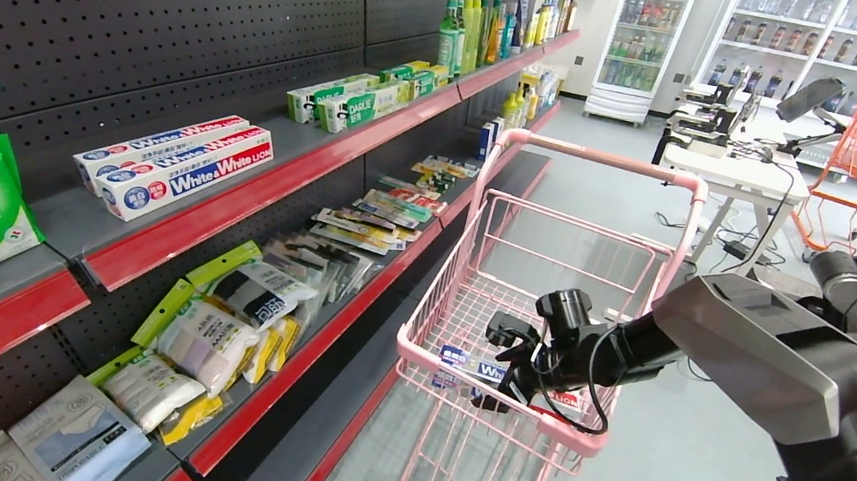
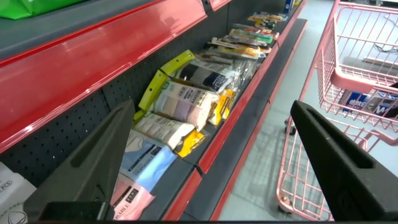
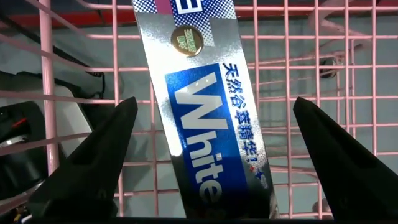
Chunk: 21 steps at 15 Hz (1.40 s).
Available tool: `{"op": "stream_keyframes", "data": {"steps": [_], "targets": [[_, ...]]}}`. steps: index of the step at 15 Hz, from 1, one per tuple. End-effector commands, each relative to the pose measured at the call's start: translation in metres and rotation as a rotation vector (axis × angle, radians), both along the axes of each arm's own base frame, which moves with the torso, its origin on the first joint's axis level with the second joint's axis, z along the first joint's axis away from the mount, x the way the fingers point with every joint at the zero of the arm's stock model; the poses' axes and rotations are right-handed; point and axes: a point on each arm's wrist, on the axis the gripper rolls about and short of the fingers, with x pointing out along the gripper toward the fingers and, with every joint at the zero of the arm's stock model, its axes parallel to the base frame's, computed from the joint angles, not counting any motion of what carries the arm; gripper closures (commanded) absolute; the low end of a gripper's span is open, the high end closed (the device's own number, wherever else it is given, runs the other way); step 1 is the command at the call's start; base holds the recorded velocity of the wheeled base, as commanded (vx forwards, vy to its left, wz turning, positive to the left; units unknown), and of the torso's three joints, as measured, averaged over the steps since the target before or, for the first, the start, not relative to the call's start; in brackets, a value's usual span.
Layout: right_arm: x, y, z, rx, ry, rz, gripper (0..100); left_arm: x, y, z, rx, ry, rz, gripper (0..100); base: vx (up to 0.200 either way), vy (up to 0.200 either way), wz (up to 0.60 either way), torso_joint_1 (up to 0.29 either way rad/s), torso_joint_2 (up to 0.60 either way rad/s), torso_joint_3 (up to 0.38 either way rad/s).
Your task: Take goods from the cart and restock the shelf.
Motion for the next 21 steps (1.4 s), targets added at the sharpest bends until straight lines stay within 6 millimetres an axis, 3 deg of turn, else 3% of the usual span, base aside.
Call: {"op": "stream_keyframes", "data": {"steps": [1,12,13,21], "targets": [[0.0000,0.0000,-0.0011,-0.001,0.001,0.000,0,0.0001,0.0000,0.0001,0.000,0.001,0.001,0,0.000,0.000,0.00,0.000,0.00,0.000],[-0.0024,0.0058,-0.0055,-0.028,0.001,0.001,0,0.0001,0.0000,0.0001,0.000,0.001,0.001,0,0.000,0.000,0.00,0.000,0.00,0.000],[-0.0023,0.0057,-0.0056,-0.035,-0.002,-0.003,100,0.0001,0.0000,0.0001,0.000,0.001,0.002,0,0.000,0.000,0.00,0.000,0.00,0.000],[-0.0009,0.0080,-0.0081,-0.025,0.022,-0.048,100,0.0001,0.0000,0.0001,0.000,0.001,0.001,0,0.000,0.000,0.00,0.000,0.00,0.000]]}}
